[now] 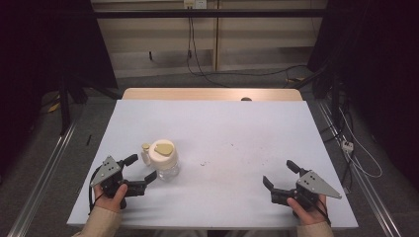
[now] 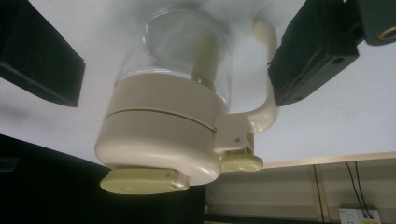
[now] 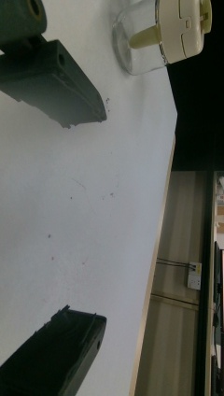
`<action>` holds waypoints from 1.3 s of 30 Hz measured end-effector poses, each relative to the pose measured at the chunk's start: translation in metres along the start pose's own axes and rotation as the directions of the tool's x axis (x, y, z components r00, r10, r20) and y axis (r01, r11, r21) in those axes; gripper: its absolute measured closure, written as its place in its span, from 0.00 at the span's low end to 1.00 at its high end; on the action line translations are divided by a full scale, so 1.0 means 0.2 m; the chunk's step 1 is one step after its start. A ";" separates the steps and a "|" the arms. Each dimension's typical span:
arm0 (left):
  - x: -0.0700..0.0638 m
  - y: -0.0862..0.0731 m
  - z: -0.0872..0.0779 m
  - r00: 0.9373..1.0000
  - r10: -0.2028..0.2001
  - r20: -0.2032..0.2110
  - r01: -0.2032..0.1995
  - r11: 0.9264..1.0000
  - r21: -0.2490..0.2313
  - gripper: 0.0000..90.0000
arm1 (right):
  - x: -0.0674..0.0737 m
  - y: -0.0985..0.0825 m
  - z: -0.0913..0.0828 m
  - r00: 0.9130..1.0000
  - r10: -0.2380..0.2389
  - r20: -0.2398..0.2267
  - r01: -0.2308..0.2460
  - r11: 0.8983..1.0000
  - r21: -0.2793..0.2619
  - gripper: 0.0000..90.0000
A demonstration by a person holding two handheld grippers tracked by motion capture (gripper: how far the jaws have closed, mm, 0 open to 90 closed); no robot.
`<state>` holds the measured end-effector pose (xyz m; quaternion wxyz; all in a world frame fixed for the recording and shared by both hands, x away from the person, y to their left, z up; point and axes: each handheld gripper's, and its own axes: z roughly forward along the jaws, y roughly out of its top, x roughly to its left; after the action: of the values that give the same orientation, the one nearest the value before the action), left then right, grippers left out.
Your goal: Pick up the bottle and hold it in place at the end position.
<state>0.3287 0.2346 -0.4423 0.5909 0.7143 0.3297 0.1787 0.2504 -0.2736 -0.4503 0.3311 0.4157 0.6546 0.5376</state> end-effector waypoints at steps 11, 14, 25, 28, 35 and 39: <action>-0.01 0.00 0.01 1.000 -0.012 0.013 0.011 1.000 0.016 0.03 | 0.00 0.00 0.00 1.000 0.006 0.007 -0.006 1.000 0.010 0.03; -0.01 0.00 0.01 1.000 -0.008 0.008 0.007 1.000 0.023 0.03 | 0.00 0.00 0.00 1.000 0.000 0.010 0.000 1.000 0.015 0.03; -0.03 0.00 0.04 1.000 -0.010 0.005 0.010 0.998 0.068 0.03 | 0.02 0.00 0.01 1.000 -0.018 0.004 0.018 1.000 0.010 0.04; -0.03 0.00 0.05 1.000 -0.008 -0.004 0.008 0.998 0.070 0.04 | 0.02 0.00 0.00 1.000 -0.017 0.005 0.017 1.000 0.010 0.04; -0.06 0.00 0.09 1.000 -0.010 -0.019 0.012 0.996 0.083 0.04 | 0.02 0.00 0.01 1.000 -0.017 0.007 0.017 1.000 0.012 0.04; -0.07 0.01 0.13 0.998 -0.021 -0.057 0.026 0.996 0.089 0.04 | 0.02 0.00 0.01 1.000 -0.017 0.008 0.017 1.000 0.010 0.04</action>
<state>0.3352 0.2059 -0.4448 0.5506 0.7310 0.3623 0.1768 0.2505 -0.2697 -0.4497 0.3364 0.4139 0.6595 0.5298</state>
